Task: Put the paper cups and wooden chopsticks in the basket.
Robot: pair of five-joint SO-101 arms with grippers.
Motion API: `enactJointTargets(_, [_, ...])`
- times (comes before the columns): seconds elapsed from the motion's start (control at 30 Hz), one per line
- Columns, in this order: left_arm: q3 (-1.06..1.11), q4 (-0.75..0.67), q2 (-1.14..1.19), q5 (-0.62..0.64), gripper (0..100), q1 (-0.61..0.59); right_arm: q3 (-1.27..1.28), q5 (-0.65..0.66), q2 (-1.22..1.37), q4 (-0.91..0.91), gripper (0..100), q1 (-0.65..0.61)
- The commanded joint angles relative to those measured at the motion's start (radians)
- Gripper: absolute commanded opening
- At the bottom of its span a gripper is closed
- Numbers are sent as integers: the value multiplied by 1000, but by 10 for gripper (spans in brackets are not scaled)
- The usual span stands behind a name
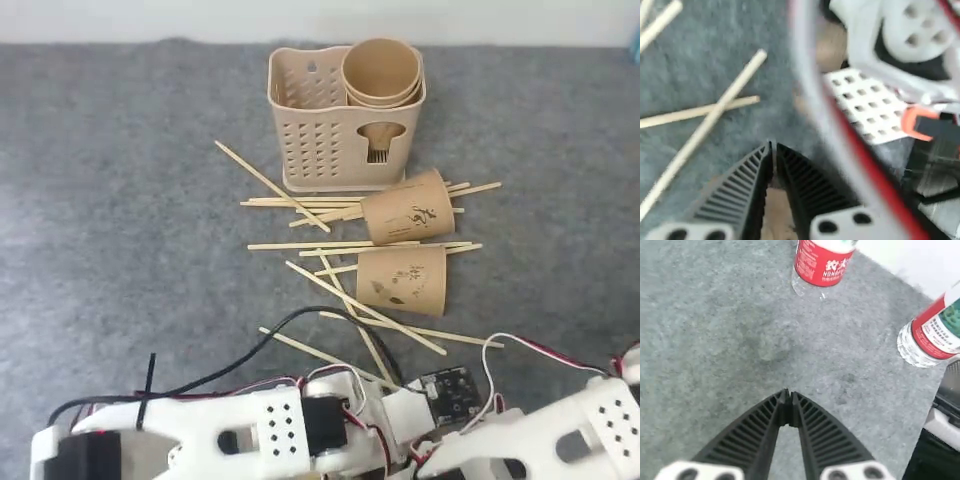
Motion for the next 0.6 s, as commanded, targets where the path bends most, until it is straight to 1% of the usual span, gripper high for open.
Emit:
enactJointTargets(0.0, [-4, 52, -117, -6, 12, -107, -43, 12, -2, -54, 23, 31])
enactJointTargets(0.07, [19, 71, -166, -37, 12, -120, -44, 12, -2, -82, 23, 65])
enactJointTargets(0.17, [71, 66, -209, -43, 12, -123, -46, -11, -12, -113, 23, 101])
enactJointTargets(0.23, [99, 58, -212, -77, 12, -126, -46, -14, -10, -125, 24, 105])
enactJointTargets(0.3, [128, 58, -212, -120, 12, -160, -46, -14, -5, -127, 24, 105])
enactJointTargets(0.43, [173, 60, -215, -235, 13, -305, -46, -14, -10, -122, 24, 99])
enactJointTargets(0.57, [183, 58, -218, -359, 13, -509, -58, -17, -12, -114, 25, 97])
